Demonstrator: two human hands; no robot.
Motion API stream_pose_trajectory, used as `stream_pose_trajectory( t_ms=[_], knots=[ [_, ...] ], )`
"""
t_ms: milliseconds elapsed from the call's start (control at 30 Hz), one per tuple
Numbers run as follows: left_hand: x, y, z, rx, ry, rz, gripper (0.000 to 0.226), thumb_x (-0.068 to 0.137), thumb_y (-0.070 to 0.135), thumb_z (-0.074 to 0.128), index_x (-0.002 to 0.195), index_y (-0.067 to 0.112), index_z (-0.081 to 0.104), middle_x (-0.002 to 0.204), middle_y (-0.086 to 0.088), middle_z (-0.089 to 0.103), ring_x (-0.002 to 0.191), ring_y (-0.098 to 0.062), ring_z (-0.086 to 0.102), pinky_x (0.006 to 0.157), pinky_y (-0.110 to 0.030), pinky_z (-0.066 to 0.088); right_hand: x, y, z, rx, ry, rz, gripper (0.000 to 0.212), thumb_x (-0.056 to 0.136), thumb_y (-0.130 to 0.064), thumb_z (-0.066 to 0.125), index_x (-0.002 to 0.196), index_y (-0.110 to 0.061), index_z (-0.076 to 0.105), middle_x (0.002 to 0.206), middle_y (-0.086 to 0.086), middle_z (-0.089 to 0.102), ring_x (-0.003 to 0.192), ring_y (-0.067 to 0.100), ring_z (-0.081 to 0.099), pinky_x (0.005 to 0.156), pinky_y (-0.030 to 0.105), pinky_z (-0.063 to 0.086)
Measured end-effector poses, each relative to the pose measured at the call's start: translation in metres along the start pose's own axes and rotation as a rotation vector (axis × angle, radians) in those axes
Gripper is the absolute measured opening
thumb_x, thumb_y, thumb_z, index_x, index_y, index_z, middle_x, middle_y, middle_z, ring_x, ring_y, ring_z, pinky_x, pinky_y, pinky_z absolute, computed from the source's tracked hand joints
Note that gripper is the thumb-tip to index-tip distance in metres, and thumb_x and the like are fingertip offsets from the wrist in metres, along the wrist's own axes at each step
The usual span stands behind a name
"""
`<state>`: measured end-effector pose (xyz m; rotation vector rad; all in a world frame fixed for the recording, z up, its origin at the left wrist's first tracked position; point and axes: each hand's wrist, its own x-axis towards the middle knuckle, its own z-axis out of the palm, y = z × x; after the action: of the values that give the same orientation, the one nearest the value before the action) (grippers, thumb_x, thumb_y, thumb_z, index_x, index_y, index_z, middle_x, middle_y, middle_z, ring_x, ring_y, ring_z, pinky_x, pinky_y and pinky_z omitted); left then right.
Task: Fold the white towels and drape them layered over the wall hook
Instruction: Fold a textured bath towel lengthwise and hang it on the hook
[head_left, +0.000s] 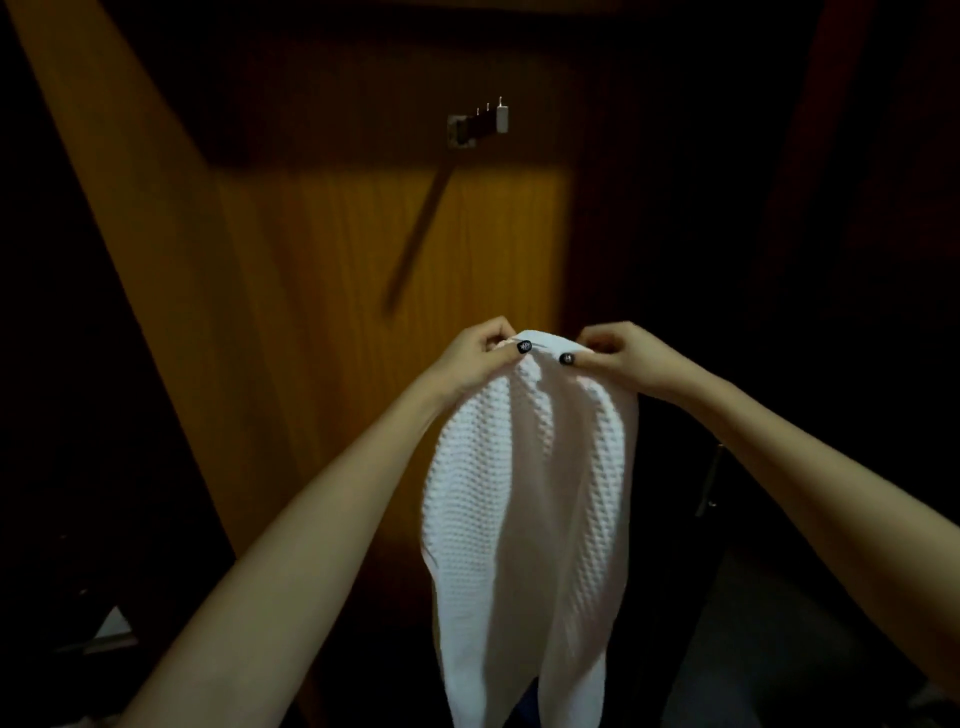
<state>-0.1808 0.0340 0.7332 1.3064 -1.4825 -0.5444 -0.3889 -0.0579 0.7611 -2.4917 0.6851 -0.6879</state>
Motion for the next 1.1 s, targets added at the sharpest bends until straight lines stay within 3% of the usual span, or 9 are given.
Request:
stream_pose_trajectory(
  t_ms=[200, 333, 500, 600, 733, 833, 900, 1000, 1100],
  knots=[
    [-0.015, 0.023, 0.010, 0.021, 0.157, 0.056, 0.023, 0.096, 0.015, 0.060, 0.077, 0.018, 0.047, 0.074, -0.001, 0.045, 0.066, -0.007, 0.040, 0.057, -0.018, 0.031, -0.045, 0.050, 0.017, -0.016, -0.236, 0.159, 0.028, 0.089, -0.024, 0.071, 0.088, 0.003, 0.064, 0.076, 0.005, 0.059, 0.071, 0.014, 0.052, 0.063, 0.031, 0.038],
    [-0.035, 0.032, -0.002, 0.274, 0.204, 0.056, 0.029, 0.095, 0.017, 0.062, 0.072, 0.022, 0.044, 0.068, 0.006, 0.042, 0.057, 0.002, 0.037, 0.053, -0.013, 0.030, -0.063, 0.064, 0.032, -0.036, -0.126, 0.125, 0.027, 0.099, -0.026, 0.055, 0.077, -0.012, 0.045, 0.069, -0.002, 0.045, 0.060, 0.011, 0.040, 0.056, 0.029, 0.030],
    [-0.071, 0.028, -0.014, 0.564, 0.149, -0.169, 0.023, 0.093, 0.022, 0.062, 0.079, 0.017, 0.044, 0.069, 0.002, 0.047, 0.060, -0.013, 0.042, 0.054, -0.030, 0.031, -0.069, 0.057, 0.034, -0.151, 0.064, 0.028, 0.028, 0.101, -0.026, 0.047, 0.076, -0.028, 0.035, 0.066, 0.001, 0.054, 0.058, 0.020, 0.053, 0.052, 0.036, 0.033],
    [-0.089, 0.030, -0.017, 0.800, 0.125, -0.222, 0.012, 0.089, 0.021, 0.065, 0.083, 0.014, 0.057, 0.073, 0.000, 0.055, 0.068, -0.018, 0.050, 0.056, -0.030, 0.031, -0.072, 0.047, 0.037, -0.273, 0.095, -0.049, 0.020, 0.102, -0.027, 0.046, 0.082, -0.028, 0.043, 0.066, -0.002, 0.056, 0.059, 0.018, 0.054, 0.049, 0.031, 0.030],
    [-0.106, 0.033, -0.016, 0.861, 0.100, -0.238, 0.025, 0.087, 0.024, 0.068, 0.068, 0.019, 0.052, 0.067, 0.001, 0.053, 0.064, -0.017, 0.046, 0.057, -0.032, 0.030, -0.077, 0.040, 0.043, -0.221, 0.044, -0.081, 0.010, 0.102, -0.024, 0.048, 0.099, -0.015, 0.050, 0.080, 0.000, 0.063, 0.073, 0.019, 0.062, 0.062, 0.040, 0.048],
    [-0.116, 0.030, -0.013, 0.782, 0.099, -0.284, 0.030, 0.090, 0.023, 0.066, 0.065, 0.019, 0.050, 0.065, 0.002, 0.051, 0.061, -0.013, 0.043, 0.055, -0.029, 0.029, -0.086, 0.043, 0.039, 0.020, -0.068, -0.016, 0.027, 0.101, -0.013, 0.050, 0.127, -0.012, 0.044, 0.106, 0.001, 0.061, 0.098, 0.016, 0.062, 0.078, 0.031, 0.051],
    [-0.121, 0.023, -0.010, 0.605, 0.175, -0.314, 0.029, 0.093, 0.020, 0.062, 0.067, 0.016, 0.051, 0.066, -0.003, 0.049, 0.058, -0.013, 0.043, 0.051, -0.025, 0.031, -0.093, 0.049, 0.034, 0.093, -0.125, -0.002, 0.039, 0.100, -0.011, 0.050, 0.135, -0.024, 0.040, 0.102, 0.004, 0.063, 0.092, 0.015, 0.063, 0.073, 0.023, 0.048],
    [-0.125, 0.013, 0.001, 0.317, 0.317, -0.384, 0.029, 0.096, 0.018, 0.059, 0.069, 0.013, 0.051, 0.068, -0.007, 0.049, 0.054, -0.015, 0.046, 0.050, -0.024, 0.038, -0.103, 0.054, 0.029, 0.122, -0.089, -0.028, 0.041, 0.099, -0.008, 0.051, 0.130, -0.034, 0.048, 0.091, -0.003, 0.063, 0.078, 0.007, 0.061, 0.064, 0.013, 0.045],
    [-0.119, 0.008, 0.012, 0.143, 0.444, -0.422, 0.032, 0.098, 0.016, 0.057, 0.068, 0.014, 0.049, 0.061, -0.004, 0.047, 0.050, -0.011, 0.047, 0.053, -0.023, 0.043, -0.107, 0.050, 0.025, 0.144, -0.054, -0.114, 0.038, 0.096, 0.003, 0.050, 0.116, -0.027, 0.061, 0.103, -0.020, 0.061, 0.090, -0.013, 0.058, 0.073, 0.003, 0.042]
  ],
)
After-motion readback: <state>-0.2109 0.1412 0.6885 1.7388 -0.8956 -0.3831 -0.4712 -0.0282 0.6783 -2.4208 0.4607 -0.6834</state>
